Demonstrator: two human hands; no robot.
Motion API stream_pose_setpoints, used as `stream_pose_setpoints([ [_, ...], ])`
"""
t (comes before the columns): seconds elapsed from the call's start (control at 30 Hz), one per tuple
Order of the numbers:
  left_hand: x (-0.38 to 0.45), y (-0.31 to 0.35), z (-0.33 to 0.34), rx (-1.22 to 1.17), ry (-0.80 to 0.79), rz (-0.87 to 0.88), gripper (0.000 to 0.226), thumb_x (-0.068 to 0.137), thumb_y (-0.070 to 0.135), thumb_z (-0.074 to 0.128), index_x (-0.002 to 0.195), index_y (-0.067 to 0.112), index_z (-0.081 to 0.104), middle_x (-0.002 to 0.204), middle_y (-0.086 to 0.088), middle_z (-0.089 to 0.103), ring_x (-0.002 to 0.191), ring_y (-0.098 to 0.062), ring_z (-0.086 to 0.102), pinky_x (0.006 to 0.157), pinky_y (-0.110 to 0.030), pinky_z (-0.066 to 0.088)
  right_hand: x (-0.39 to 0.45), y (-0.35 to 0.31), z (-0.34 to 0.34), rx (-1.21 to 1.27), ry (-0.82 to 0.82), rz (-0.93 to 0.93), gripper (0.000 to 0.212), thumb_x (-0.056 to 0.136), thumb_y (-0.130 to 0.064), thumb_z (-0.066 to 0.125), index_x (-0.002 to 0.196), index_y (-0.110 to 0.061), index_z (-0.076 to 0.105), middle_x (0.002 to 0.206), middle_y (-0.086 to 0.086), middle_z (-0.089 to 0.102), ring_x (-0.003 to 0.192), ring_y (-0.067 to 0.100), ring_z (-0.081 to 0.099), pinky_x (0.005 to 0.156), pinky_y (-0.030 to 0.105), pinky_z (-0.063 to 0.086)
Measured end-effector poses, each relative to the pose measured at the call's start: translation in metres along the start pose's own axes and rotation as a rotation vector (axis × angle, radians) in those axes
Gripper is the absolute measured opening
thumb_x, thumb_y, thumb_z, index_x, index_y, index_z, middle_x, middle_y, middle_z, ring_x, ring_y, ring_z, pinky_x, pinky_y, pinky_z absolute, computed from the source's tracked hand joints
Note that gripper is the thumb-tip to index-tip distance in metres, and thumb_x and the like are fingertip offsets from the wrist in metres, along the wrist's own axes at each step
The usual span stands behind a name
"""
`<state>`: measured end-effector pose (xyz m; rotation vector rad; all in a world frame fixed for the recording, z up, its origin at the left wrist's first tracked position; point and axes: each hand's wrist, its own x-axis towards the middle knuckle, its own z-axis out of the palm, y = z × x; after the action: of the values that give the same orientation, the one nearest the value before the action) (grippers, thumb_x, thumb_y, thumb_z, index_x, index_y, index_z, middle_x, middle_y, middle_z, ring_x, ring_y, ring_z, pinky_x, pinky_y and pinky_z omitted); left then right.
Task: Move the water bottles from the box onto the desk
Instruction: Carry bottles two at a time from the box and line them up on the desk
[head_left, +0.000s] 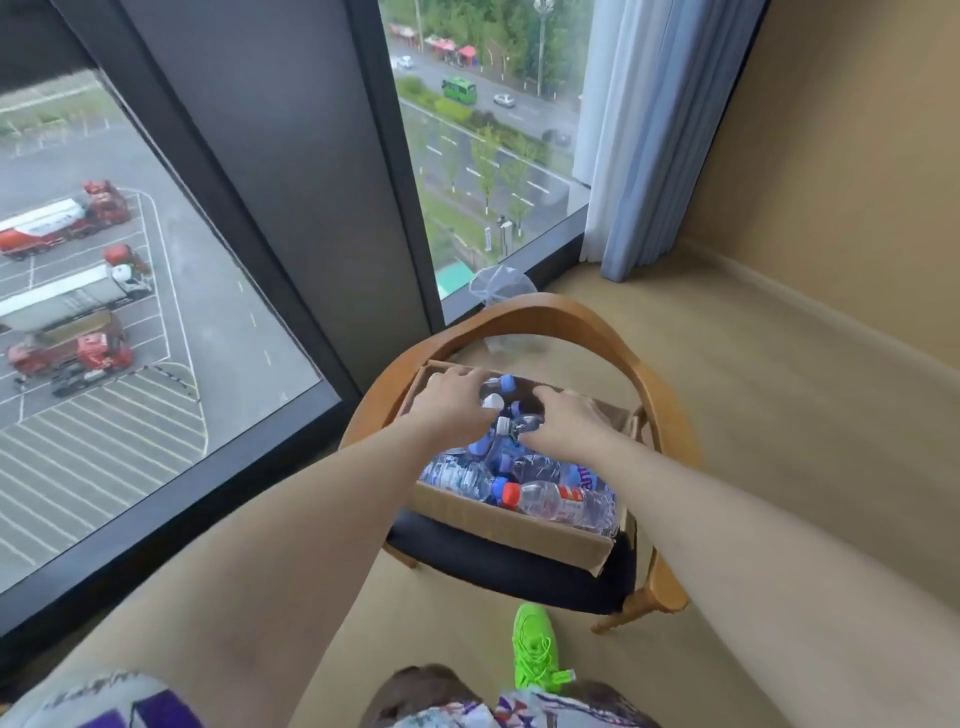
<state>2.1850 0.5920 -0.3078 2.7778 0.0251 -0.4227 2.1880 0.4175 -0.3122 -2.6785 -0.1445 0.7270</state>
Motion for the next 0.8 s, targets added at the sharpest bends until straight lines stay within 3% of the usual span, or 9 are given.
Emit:
stream_pose_setpoints([
  [0.17,0.029,-0.023,0.023,0.007,-0.102,-0.06,0.062,0.091,0.038,0.063,0.15,0.028,0.048,0.147,-0.006,0.053,0.133,-0.032,0.049,0.107,-0.048,0.047,0.042,0.003,0.025,-0.006,-0.102,0.033,0.077,0.091,-0.049,0.067,0.156,-0.025,0.033,0.147,0.012,0.047,0.135,0.039,0.044,0.102,0.048,0.047],
  [0.37,0.056,-0.071,0.047,0.02,-0.195,-0.079,0.078,0.082,0.042,0.074,0.153,0.03,0.043,0.15,-0.003,0.052,0.134,-0.029,0.05,0.107,-0.046,0.05,0.073,-0.004,0.047,0.023,-0.155,0.069,0.075,0.091,-0.044,0.066,0.155,-0.022,0.033,0.149,0.014,0.045,0.136,0.038,0.043,0.105,0.051,0.047],
  [0.5,0.068,-0.091,0.062,0.054,-0.344,-0.042,0.091,0.075,0.045,0.086,0.153,0.036,0.039,0.153,-0.001,0.047,0.134,-0.029,0.047,0.104,-0.048,0.05,0.082,-0.004,0.063,0.055,-0.16,0.154,0.077,0.091,-0.044,0.068,0.155,-0.02,0.034,0.152,0.015,0.044,0.136,0.039,0.046,0.104,0.048,0.048],
  [0.7,0.084,-0.116,0.074,0.015,-0.426,0.067,0.083,0.071,0.042,0.092,0.143,0.042,0.051,0.153,0.005,0.047,0.137,-0.025,0.045,0.108,-0.047,0.048,0.119,-0.023,0.066,0.203,-0.03,0.227,0.058,0.095,-0.044,0.058,0.144,-0.017,0.043,0.133,0.015,0.056,0.119,0.038,0.056,0.091,0.043,0.05],
  [0.8,0.092,-0.127,0.079,0.015,-0.437,0.097,0.075,0.074,0.04,0.091,0.139,0.042,0.054,0.151,0.007,0.047,0.136,-0.022,0.043,0.109,-0.047,0.046,0.143,-0.038,0.07,0.248,0.015,0.269,0.061,0.097,-0.049,0.055,0.144,-0.013,0.041,0.132,0.016,0.059,0.119,0.038,0.057,0.09,0.043,0.049],
])
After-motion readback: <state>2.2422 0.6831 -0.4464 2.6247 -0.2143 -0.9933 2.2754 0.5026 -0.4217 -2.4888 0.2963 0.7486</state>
